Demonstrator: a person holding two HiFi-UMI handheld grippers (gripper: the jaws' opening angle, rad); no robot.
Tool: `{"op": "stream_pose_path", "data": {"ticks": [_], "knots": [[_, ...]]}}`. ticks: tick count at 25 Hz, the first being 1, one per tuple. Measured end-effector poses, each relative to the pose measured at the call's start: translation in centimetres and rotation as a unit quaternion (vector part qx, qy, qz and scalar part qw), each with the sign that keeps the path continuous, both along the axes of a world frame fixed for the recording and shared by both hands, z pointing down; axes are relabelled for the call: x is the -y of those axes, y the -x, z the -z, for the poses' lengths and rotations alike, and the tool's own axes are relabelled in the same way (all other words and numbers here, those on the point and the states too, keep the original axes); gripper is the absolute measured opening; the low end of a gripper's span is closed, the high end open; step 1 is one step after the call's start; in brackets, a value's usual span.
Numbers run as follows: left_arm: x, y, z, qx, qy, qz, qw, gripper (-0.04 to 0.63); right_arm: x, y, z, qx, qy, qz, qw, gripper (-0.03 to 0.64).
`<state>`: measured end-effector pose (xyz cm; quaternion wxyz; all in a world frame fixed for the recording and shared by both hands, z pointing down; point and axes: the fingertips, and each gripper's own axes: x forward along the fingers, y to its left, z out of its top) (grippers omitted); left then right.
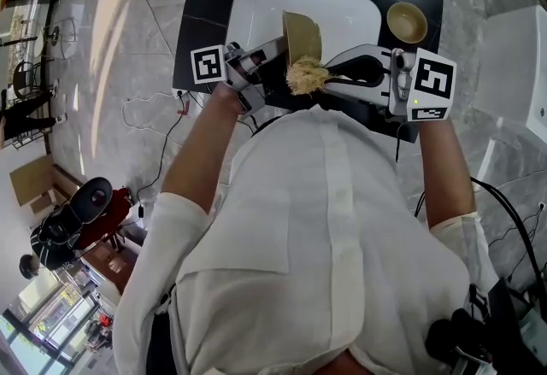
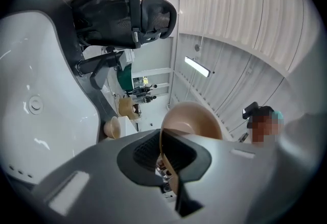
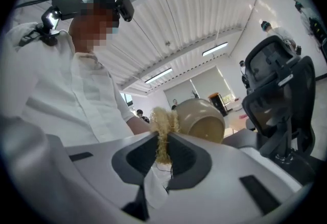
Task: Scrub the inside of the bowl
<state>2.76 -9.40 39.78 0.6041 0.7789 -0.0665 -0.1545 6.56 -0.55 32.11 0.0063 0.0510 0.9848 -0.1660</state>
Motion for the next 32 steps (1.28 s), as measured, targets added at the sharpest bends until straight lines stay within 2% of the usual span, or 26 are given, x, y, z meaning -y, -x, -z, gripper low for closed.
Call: {"op": "stream_pose_path", "data": {"ticks": [5,9,12,16,19,21,26,29,32], "knots": [[-0.1,0.1,2.0,-0.056,-0.001,-0.015,0.9983,0.013,-0.9,1.3,-1.8,-0.035,-0.009,0.035,0.999,0.046],[-1.3,-0.4,3.6,-0.083,-0.027,-0.049,0.995,0.014,-0.8,1.7,-3.9,-0.084,-0.026,0.044,0.995,0.046],[-2.0,-0.6,3.3,-0.063,-0.043,-0.072,0.9945,0.014,0.0,1.7,-5.1,-0.115,-0.033,0.038,0.992,0.048],[-2.3,-0.1,1.7,0.0,-0.074,-0.09,0.9932,0.014,1.0,1.5,-6.7,-0.182,-0.058,0.031,0.981,0.048],[-2.9,-0.2,1.2,0.033,-0.094,-0.114,0.9885,0.014,2.8,0.9,-8.0,-0.231,-0.069,0.002,0.97,0.048],[-2.9,-0.2,0.6,0.048,-0.102,-0.123,0.986,0.014,4.3,0.7,-8.4,-0.246,-0.07,-0.025,0.966,0.048],[-2.1,0.5,-0.4,0.055,-0.102,-0.111,0.9871,0.014,6.5,0.4,-8.7,-0.239,-0.058,-0.082,0.966,0.048],[-2.5,0.6,-0.8,0.077,-0.105,-0.12,0.9842,0.014,7.5,-0.1,-6.8,-0.188,-0.028,-0.116,0.975,0.046],[-2.3,0.9,-1.2,0.082,-0.101,-0.127,0.9834,0.014,7.9,0.3,-5.1,-0.151,-0.024,-0.12,0.981,0.046]]}}
